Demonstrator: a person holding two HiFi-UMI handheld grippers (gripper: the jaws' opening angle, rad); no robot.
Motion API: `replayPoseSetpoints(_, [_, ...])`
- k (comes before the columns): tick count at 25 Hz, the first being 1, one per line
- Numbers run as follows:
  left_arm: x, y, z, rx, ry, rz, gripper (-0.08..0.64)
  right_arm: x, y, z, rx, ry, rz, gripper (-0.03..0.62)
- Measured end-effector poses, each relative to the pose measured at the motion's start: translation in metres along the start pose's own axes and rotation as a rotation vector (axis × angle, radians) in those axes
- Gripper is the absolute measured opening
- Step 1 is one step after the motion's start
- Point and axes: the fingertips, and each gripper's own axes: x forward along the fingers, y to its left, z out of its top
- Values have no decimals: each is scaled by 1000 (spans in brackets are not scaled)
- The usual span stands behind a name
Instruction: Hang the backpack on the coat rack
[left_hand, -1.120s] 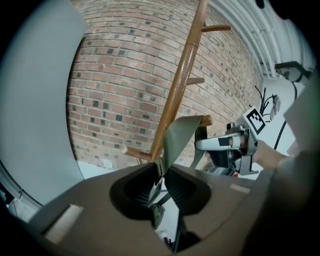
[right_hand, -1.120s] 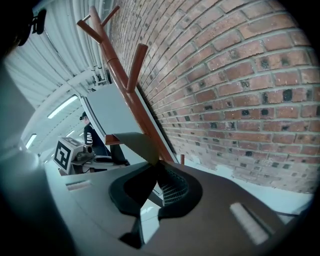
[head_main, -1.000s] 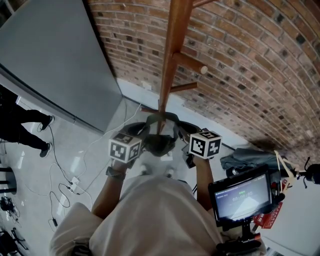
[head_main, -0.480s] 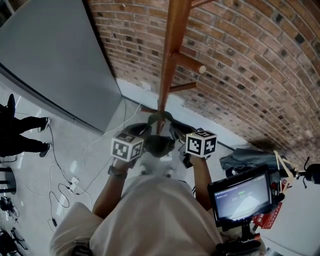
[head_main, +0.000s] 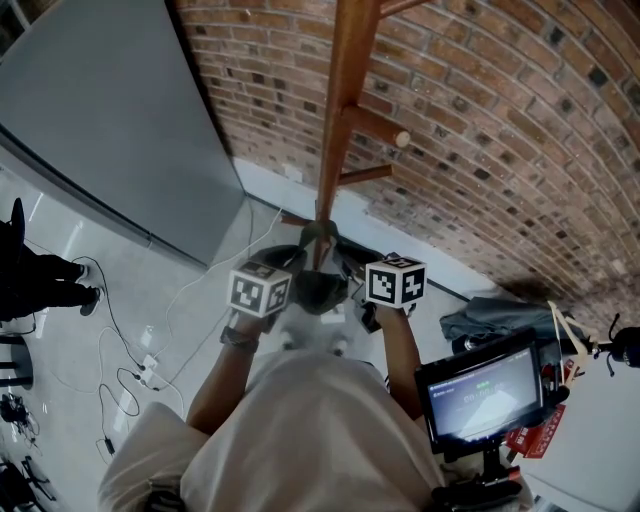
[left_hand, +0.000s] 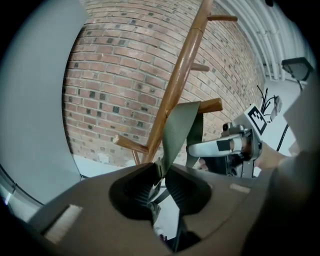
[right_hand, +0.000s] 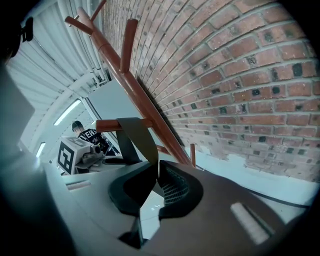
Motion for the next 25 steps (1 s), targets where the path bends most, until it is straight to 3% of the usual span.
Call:
replayPoseSetpoints(10, [9, 3, -2, -26, 9, -10, 71, 9, -5, 3, 31, 4, 13, 21])
replayPoseSetpoints(25, [27, 2, -8, -23, 47, -52, 77, 21, -7, 3, -11, 2, 35, 50])
